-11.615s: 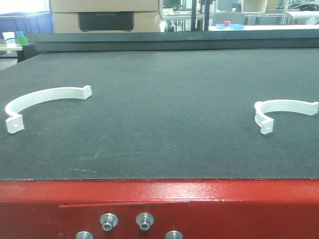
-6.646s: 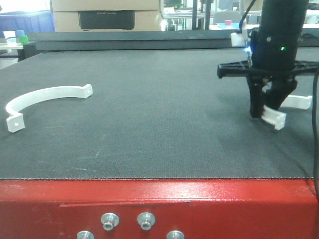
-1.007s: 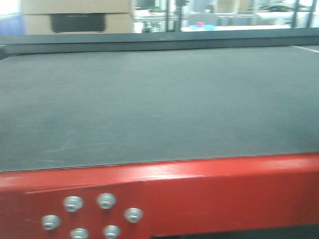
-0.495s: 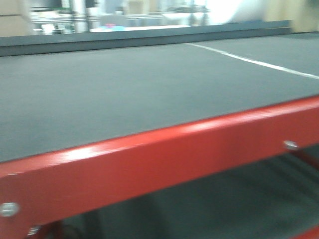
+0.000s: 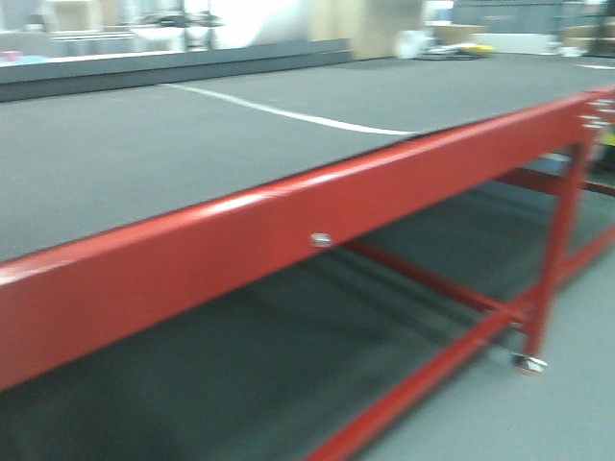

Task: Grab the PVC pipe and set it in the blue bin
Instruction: 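Drive the base away from the bench to the blue bin shelf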

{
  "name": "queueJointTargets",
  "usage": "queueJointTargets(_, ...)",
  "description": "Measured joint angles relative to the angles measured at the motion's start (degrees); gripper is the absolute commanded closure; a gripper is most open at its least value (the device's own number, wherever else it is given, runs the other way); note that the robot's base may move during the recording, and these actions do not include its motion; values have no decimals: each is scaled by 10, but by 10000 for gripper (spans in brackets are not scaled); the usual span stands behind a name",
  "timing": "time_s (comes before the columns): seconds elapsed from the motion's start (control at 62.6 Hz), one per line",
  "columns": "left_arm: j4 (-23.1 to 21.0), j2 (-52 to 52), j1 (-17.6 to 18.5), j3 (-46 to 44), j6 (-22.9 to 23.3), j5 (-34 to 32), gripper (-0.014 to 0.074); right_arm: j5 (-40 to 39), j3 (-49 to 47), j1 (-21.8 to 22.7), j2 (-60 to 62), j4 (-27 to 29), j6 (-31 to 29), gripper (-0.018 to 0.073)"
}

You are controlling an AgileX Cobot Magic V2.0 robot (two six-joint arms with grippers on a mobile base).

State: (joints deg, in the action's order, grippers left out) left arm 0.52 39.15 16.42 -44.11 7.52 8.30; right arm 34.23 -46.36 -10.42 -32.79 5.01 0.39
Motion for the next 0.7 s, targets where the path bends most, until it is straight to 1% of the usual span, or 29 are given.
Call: queueJointTargets(0.703, 0, 0, 0, 0, 0, 0, 707, 0, 0, 0, 0, 0, 0, 720)
